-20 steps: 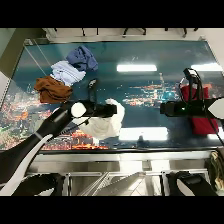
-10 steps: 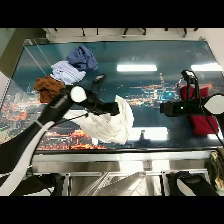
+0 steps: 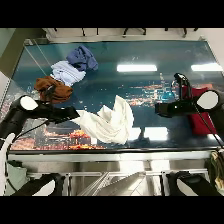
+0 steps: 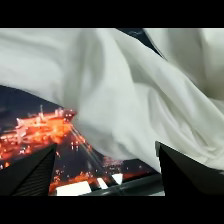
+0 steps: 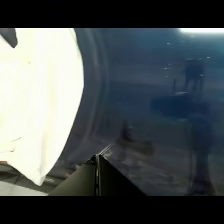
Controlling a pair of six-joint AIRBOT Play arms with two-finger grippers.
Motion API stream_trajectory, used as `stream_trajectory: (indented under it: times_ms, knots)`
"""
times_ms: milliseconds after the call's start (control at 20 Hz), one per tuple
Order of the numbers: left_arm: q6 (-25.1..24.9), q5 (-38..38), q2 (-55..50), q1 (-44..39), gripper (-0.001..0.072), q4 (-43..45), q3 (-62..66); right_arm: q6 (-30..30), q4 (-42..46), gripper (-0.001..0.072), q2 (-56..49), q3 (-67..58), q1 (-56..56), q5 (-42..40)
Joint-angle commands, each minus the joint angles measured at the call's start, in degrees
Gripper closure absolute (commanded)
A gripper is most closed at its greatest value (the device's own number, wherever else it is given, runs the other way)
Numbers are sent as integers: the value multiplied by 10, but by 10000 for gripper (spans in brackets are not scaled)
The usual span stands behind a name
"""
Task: Fold the shirts.
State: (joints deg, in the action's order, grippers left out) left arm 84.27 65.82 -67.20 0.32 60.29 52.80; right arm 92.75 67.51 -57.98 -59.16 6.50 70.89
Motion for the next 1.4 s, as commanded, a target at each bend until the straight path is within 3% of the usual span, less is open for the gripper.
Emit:
stream_trajectory:
  times_ms: [0,150,350,400,650,1100,1150,1200,1250,1350]
  knots:
    - [-84,-45,-54,104,10,-126,-30,0,-35,690,-13,0,1,1]
    - [-87,-57,-122,118,10,-96,13,2,-38,690,-13,0,2,1]
    - [-44,-32,-179,163,10,-42,82,2,-48,690,-13,0,4,2]
    - [-43,-25,-188,174,62,-39,94,2,-48,690,-13,0,6,0]
    - [-14,12,-219,208,67,24,104,2,-48,690,-14,0,12,-24]
    - [-58,-47,-300,165,67,-96,104,2,-48,690,-14,0,12,-34]
    - [-61,-58,-301,156,100,-93,104,2,-48,690,-14,0,12,-34]
    - [-80,-67,-297,148,429,-95,104,2,-48,690,-14,0,12,-34]
    - [-104,-72,-289,139,690,-92,104,2,-48,690,-15,0,12,-34]
    - [-140,-73,-256,132,696,-88,104,2,-47,690,-18,0,12,-33]
